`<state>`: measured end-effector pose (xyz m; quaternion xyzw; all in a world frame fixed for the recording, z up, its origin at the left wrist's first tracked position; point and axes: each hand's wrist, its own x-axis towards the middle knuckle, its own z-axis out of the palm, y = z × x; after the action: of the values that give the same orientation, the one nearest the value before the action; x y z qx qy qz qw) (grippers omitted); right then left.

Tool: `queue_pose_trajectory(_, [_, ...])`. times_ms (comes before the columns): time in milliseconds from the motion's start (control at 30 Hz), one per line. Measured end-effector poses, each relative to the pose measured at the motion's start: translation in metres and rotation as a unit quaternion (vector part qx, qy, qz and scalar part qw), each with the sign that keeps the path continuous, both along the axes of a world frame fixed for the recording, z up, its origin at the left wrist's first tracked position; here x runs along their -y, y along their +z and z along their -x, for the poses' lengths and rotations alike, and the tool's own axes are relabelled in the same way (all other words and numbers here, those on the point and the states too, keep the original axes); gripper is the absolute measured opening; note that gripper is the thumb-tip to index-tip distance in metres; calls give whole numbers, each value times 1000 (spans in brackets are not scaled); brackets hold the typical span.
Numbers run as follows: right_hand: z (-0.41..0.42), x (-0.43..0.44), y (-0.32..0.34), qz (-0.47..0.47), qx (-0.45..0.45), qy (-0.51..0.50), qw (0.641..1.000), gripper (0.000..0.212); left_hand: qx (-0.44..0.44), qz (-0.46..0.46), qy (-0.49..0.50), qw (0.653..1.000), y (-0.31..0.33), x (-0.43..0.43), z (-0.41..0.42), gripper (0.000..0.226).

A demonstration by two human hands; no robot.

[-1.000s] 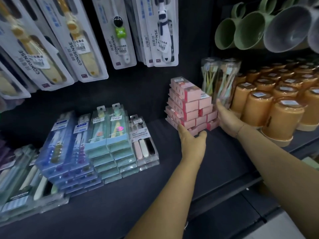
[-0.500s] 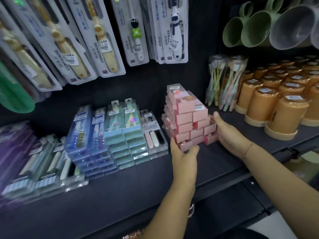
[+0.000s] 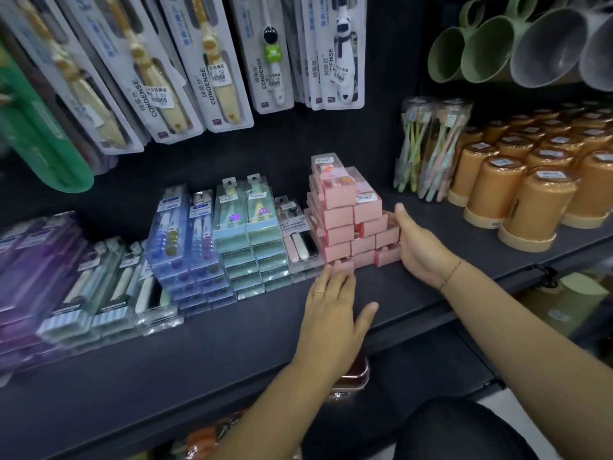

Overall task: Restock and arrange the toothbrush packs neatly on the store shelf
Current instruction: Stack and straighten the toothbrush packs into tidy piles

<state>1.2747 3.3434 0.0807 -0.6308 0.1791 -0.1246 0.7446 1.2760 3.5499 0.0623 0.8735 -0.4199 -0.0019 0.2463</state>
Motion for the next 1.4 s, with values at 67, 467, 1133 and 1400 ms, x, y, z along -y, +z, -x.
queue_pose_trajectory(67, [8, 11, 3, -14, 14, 44, 999, 48, 46, -18, 1, 999, -4, -2, -8, 85])
queue_pose_trajectory(467, [15, 35, -21, 330, -10, 82, 940, 84, -87, -23, 15, 996, 1, -9, -16, 61])
queue_pose_trajectory(1133, [-9, 13, 47, 317, 9, 77, 945, 110, -283, 289, 92, 910, 47, 25, -26, 70])
queue_pose_trajectory(1400, [-26, -1, 50, 368, 27, 3, 930, 72, -324, 341, 86, 878, 71, 37, -45, 64])
